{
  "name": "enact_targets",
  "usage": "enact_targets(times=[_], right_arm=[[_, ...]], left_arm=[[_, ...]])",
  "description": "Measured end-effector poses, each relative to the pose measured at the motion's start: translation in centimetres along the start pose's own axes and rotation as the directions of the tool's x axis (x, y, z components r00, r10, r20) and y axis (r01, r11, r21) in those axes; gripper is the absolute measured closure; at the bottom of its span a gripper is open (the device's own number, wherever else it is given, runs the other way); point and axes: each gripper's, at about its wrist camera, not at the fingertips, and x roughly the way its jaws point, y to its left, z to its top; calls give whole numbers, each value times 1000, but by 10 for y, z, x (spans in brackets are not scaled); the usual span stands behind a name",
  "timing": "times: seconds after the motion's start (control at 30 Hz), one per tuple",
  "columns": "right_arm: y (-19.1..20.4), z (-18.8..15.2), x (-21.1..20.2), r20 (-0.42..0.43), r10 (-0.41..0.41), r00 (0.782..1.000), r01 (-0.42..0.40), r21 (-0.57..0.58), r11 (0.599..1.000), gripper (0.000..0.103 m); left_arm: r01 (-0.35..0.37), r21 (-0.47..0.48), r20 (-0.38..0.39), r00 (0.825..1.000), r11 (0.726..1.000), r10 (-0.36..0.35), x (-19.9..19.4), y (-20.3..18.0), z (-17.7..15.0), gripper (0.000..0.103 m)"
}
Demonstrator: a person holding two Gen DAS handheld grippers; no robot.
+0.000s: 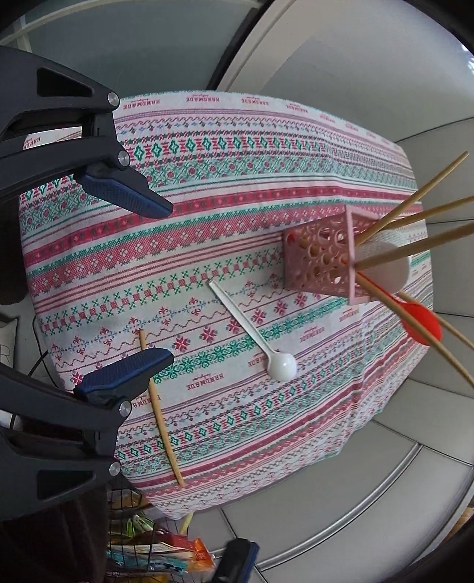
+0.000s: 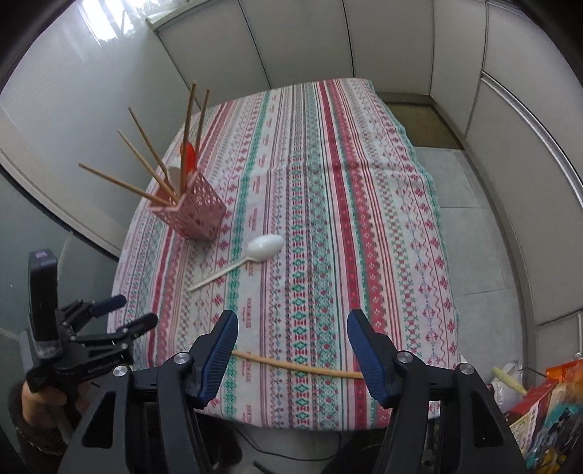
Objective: Organize utensils
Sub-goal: 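Move the right gripper to the loose wooden chopstick and grasp it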
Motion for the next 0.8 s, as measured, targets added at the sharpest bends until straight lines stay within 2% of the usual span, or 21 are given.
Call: enact_targets(times=[0.1, 0.23, 0.43, 0.5, 0.6, 0.8], right_arm=[[-7, -13, 15, -74, -26, 997, 27, 4, 1000, 39], [-20, -30, 38, -224, -39, 974, 53, 60, 997, 39], [-42, -58, 81, -384, 66, 921, 13, 200, 980, 39], [-49, -64, 93, -411, 77, 908, 25, 238, 971, 39], [-57, -68, 104, -424, 97, 901, 36, 295, 955, 39], [-69, -63, 115, -383, 92, 919, 54, 353, 934, 39]], left_arm=[[-5, 1, -26, 1000, 1000, 5, 7, -1, -1, 27], [-13, 7, -51, 999, 1000, 14, 14, -1, -4, 27], [-19, 19, -73, 997, 1000, 20, 21, 0, -7, 27], [-20, 21, -78, 997, 1000, 22, 23, 0, -6, 27], [-23, 25, -78, 997, 999, 25, 24, 1, -5, 27], [-33, 39, -79, 996, 999, 36, 28, 0, -3, 27]])
